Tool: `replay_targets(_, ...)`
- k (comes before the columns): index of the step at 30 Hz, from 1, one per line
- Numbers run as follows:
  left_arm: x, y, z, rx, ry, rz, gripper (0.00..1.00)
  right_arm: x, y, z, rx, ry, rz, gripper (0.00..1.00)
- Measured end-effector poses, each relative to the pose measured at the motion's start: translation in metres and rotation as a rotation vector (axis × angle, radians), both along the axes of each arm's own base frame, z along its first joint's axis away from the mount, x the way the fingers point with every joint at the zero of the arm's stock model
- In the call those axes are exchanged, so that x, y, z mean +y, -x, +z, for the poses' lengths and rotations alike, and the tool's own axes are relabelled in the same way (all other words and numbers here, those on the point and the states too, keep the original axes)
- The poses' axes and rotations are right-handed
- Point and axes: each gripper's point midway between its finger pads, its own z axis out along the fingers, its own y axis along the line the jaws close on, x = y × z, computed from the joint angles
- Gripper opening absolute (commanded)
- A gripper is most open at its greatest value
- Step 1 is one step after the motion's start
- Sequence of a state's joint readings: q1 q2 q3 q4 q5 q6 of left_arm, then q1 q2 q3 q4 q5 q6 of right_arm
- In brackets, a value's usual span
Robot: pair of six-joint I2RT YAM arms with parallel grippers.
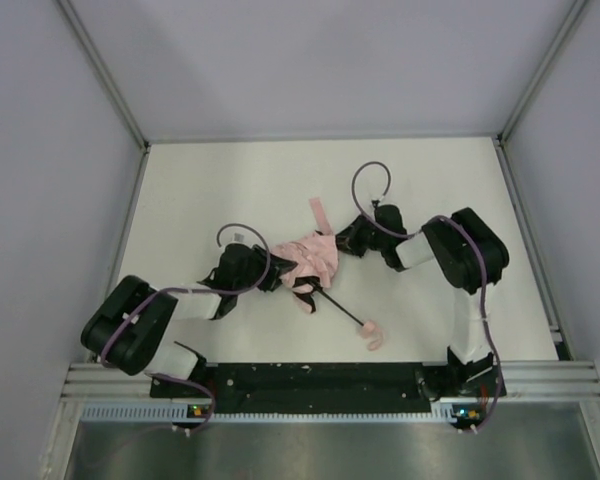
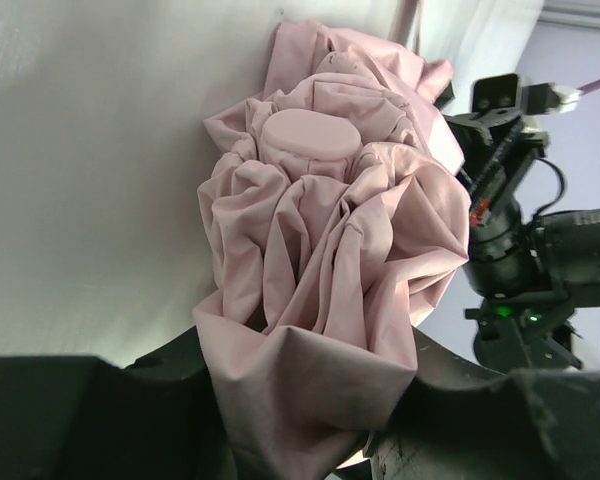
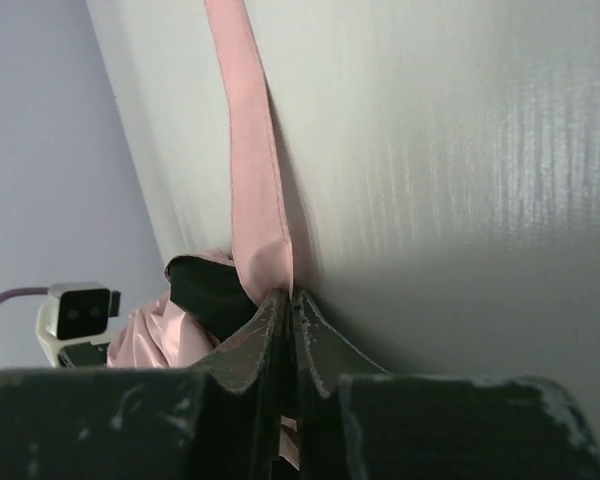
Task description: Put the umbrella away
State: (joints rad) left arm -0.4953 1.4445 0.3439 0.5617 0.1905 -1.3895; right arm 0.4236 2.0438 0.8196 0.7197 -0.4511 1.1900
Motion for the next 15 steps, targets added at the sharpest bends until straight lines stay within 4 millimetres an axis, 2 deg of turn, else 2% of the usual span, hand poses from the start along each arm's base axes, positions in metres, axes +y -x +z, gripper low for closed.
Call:
replay_targets(7, 0.004, 0.005, 0.001, 0.035, -0.079, -0.027, 0.00, -0.016, 0.002, 0.012, -0.032, 0.186, 0.124, 0.44)
replay_targets(11, 0.009, 0.008, -0.001, 0.057, -0.119, -0.026, 0.00, -0.035, 0.006, 0.022, -0.050, 0.336, 0.208, 0.62)
replay_targets(13, 0.010, 0.009, -0.002, 0.068, -0.127, -0.026, 0.00, -0.048, 0.011, 0.030, -0.076, 0.425, 0.230, 0.70)
replay_targets(15, 0.011, 0.009, -0.002, 0.076, -0.132, -0.024, 0.00, -0.058, 0.019, 0.049, -0.139, 0.509, 0.254, 0.74)
